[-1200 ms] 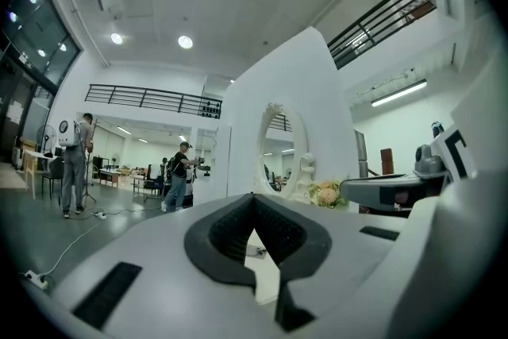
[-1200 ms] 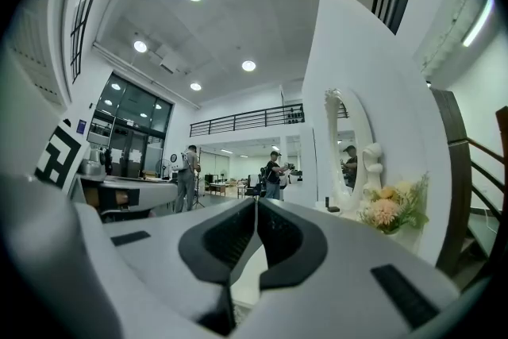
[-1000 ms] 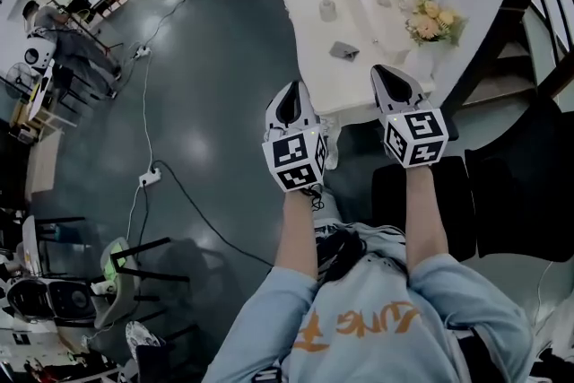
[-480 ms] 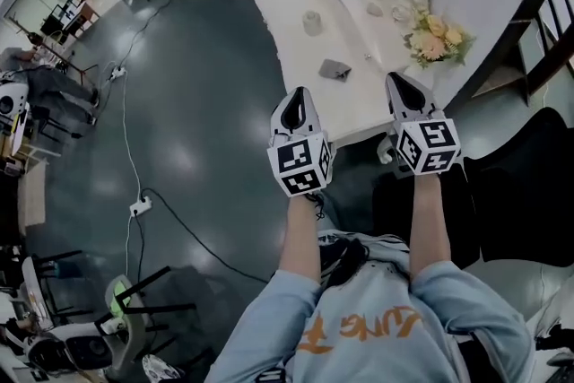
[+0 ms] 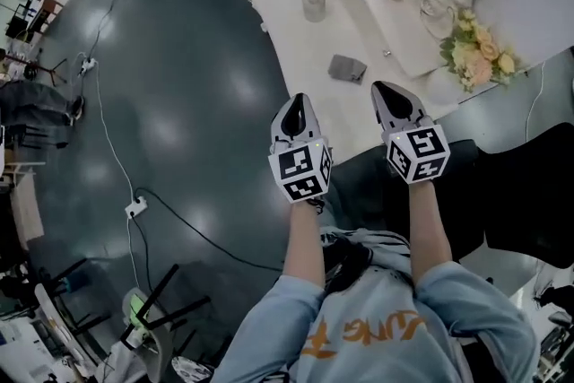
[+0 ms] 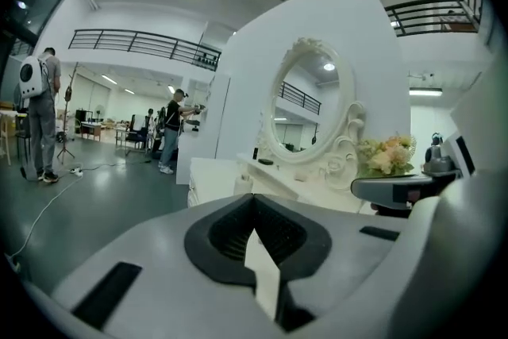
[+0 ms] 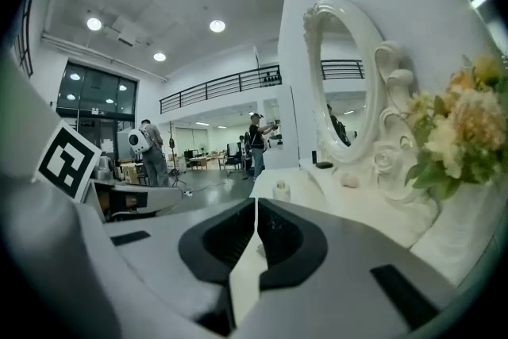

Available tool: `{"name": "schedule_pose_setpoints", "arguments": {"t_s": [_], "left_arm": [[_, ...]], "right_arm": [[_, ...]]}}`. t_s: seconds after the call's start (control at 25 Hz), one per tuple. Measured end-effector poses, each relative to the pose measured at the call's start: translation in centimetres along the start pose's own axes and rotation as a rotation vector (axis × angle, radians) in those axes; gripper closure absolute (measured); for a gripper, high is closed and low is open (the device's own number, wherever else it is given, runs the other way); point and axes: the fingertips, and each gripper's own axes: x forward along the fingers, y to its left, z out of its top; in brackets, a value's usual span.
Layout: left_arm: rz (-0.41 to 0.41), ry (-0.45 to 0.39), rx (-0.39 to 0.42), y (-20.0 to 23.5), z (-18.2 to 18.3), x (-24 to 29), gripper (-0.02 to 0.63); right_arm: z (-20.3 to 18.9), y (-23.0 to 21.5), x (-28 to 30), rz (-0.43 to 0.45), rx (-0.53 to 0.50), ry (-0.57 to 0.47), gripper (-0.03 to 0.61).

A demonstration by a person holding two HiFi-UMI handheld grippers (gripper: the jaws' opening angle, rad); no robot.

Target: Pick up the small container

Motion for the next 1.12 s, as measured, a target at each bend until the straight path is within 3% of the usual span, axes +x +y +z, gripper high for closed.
{"name": "schedule_pose_setpoints", "arguments": {"t_s": [0.32,0.52,0.8,1.12], "left_arm": [[0.015,0.043,-0.025,7.1,1.0,8.3,0.595],[-0.043,0.047,-0.028,9.8,2.2,12.1,0.595],[-0.109,0.072,-0.051,8.5,2.5,16.4,0.595],[-0.109,0.114,-0.044,7.4,0.8,19.4,0.595]], "right_arm": [[1.2,0.1,10.3,-0.018,0.0,0.07,0.546],[1.2,2.0,15.4,-0.005,-0.018,0.111,0.546],[2.2,-1.9,17.6,-0.075,0.024,0.1,0.546],[0.6,-3.8,19.5,-0.062,0.038,0.128,0.546]]}}
